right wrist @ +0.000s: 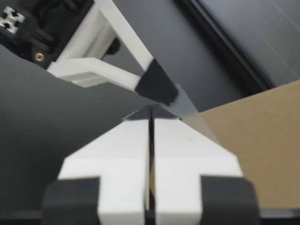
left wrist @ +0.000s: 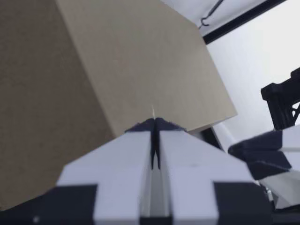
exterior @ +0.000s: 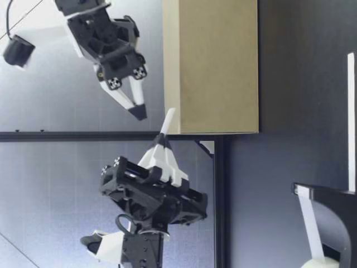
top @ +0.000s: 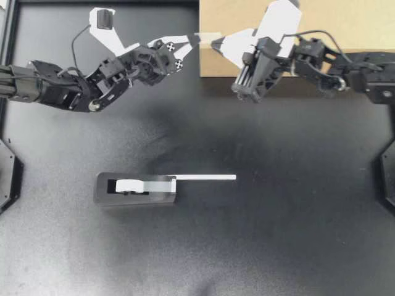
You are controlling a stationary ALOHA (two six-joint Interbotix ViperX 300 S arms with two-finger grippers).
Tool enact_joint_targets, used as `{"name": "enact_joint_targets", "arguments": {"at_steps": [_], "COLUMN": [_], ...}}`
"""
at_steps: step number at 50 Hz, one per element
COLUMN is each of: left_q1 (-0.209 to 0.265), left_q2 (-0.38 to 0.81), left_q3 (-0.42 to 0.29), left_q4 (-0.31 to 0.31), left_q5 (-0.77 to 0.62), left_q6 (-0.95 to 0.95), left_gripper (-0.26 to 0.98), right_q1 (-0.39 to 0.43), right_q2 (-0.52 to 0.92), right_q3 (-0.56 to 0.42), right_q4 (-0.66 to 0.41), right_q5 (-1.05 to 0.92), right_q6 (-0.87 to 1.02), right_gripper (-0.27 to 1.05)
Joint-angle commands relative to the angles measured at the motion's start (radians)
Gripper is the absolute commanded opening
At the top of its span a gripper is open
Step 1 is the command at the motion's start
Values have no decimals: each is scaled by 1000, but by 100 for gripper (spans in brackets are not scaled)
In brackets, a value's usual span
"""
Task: Cut a small piece of tape from the tape dispenser then place it on the cardboard box's edge.
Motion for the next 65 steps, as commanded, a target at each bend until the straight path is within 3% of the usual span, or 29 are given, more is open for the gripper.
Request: {"name": "enact_joint_targets", "arguments": {"at_steps": [1, 57, 65], "left_q1": [6, 6, 6], "left_q2": [-8, 18, 18], "left_q3": [-6, 0, 6], "left_q4": [-8, -26, -51], "left_q5": [-5, 2, 0], "left_q6": [-2, -6, -3], "left_gripper": [-12, -12, -12], "right_q1": [-20, -95, -100], "right_q2": [9, 184, 187], "right_q3": [-34, -149, -155], "right_q4": [-3, -20, -21], "right_q5": [-8, 66, 71], "right_q6": [-2, -2, -2], "right_gripper": [-15, -15, -15]}}
